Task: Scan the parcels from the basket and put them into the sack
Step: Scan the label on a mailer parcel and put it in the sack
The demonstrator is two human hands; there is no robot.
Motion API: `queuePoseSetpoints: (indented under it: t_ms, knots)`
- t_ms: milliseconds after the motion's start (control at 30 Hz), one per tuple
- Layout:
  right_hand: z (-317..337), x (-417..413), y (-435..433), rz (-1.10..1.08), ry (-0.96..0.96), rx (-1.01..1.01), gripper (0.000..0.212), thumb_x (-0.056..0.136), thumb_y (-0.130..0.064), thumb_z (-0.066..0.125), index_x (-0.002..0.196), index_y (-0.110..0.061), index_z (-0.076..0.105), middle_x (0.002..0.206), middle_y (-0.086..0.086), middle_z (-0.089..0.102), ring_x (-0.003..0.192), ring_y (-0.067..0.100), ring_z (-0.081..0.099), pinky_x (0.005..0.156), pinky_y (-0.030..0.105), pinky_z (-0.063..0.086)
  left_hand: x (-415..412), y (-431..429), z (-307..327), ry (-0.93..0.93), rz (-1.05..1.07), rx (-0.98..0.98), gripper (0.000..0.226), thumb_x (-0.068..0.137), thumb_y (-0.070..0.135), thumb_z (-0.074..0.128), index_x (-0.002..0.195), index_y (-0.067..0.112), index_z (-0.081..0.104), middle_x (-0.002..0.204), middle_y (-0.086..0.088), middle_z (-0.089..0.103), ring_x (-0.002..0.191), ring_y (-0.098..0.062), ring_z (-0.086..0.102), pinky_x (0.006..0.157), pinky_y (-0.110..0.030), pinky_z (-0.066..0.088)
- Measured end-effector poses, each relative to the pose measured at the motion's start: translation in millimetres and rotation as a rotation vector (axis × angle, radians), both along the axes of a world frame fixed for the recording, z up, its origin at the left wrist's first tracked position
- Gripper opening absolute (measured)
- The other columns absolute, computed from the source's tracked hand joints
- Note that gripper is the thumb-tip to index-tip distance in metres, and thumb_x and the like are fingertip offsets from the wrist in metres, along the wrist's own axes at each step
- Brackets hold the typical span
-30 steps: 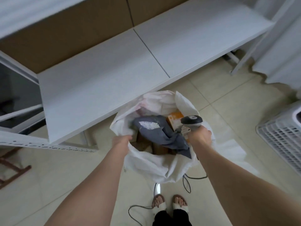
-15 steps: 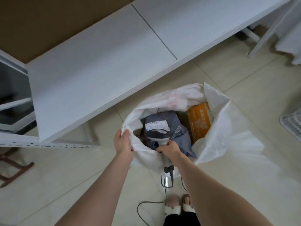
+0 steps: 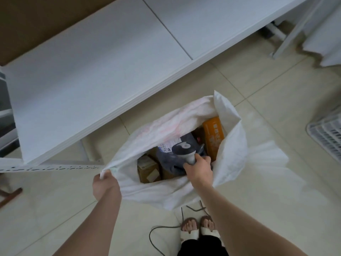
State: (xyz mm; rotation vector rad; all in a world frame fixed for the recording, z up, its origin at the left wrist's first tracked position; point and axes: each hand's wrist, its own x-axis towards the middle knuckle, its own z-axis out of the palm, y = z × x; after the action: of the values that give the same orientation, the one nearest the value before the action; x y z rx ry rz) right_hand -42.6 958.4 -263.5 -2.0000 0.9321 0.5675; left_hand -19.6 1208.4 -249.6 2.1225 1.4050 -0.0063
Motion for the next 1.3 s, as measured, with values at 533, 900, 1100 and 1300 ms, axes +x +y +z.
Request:
queuePoseSetpoints:
  t_ms: [533,900,1100,1300]
  knots:
    - [-2,27,-80,-0.328,0.046,0.104,0.019,0.084,-0.012,0.061,0.102,-0.008,0.067,0.074,0.005,0.059,0.076,0.030,0.059,0.072,0.036,0.050,6,-53,7,0.008,0.000,-0.043,0.053,0.092,0.047,0.053,0.125,0.006,0.054,0.124,-0.020,0.059,0.112,-0.040,0.056,0.089,-0.041,0.043]
    - [-31,37,-97,-0.403,0.104,-0.126,0.037,0.093,-0.027,0.059,0.128,-0.017,0.060,0.138,0.013,0.028,0.118,0.039,0.040,0.098,0.047,0.041,13,-31,-3,-0.049,0.065,0.029,0.038,0.097,0.034,0.046,0.113,0.004,0.062,0.111,-0.022,0.064,0.104,-0.040,0.059,0.086,-0.039,0.044]
    - [-45,24,-112,-0.465,0.114,-0.133,0.036,0.092,-0.032,0.061,0.124,-0.015,0.060,0.125,0.013,0.032,0.108,0.041,0.048,0.098,0.047,0.044,5,-34,-16,-0.092,0.164,-0.015,0.045,0.092,0.042,0.049,0.111,0.002,0.059,0.113,-0.021,0.062,0.104,-0.039,0.058,0.081,-0.036,0.039]
    - [-49,21,-123,-0.526,0.140,-0.006,0.031,0.091,-0.026,0.063,0.120,-0.018,0.062,0.124,0.013,0.047,0.101,0.041,0.056,0.096,0.051,0.049,5,-40,-17,-0.114,0.215,-0.092,0.054,0.087,0.050,0.057,0.115,0.003,0.058,0.117,-0.018,0.061,0.107,-0.036,0.058,0.077,-0.032,0.033]
